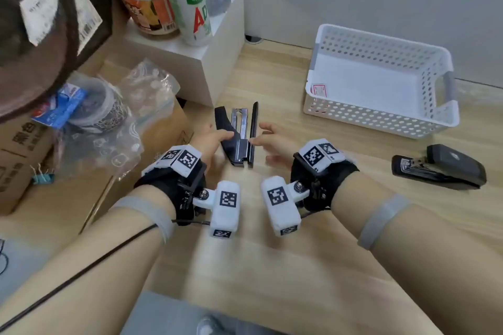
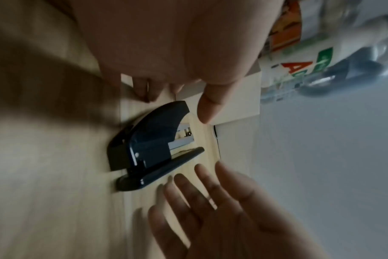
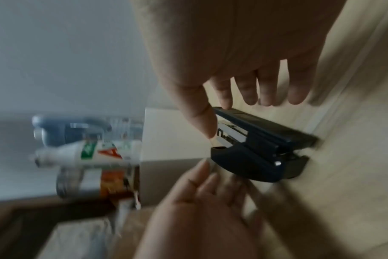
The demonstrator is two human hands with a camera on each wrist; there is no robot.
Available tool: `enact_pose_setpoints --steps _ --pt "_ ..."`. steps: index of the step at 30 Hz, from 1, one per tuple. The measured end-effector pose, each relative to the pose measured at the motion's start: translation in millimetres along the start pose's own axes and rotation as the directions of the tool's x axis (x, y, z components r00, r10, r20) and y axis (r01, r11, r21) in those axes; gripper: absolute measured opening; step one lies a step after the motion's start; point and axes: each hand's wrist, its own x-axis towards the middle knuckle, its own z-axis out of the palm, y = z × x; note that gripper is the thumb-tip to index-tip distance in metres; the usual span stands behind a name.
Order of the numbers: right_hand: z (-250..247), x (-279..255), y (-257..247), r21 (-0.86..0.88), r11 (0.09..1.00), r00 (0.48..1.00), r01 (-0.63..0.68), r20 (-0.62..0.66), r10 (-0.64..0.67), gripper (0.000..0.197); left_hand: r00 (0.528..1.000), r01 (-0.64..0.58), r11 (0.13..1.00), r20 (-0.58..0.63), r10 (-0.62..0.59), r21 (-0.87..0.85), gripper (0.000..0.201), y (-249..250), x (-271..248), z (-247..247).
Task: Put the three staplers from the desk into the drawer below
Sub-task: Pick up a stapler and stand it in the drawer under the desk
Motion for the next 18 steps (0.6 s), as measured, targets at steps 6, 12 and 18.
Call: enact_pose_setpoints --steps 6,12,18 --pt "4 5 1 0.015 0.999 0.998 0.049 0.042 -0.050 0.064 0.997 -0.019 1.000 0.080 0.020 -0.016 0.079 2 6 13" --pt "-6 7 -2 0.112 0.993 0.998 0.032 -0.058 -0.026 0.092 0.995 0.093 0.972 0.046 -0.085 -0.215 0.073 8 0 17" --pt "-5 2 15 0.128 0.990 0.997 0.055 -0.051 -0.049 0.101 0.993 0.109 0.978 0.068 -0.099 -0.176 0.043 1 -18 18"
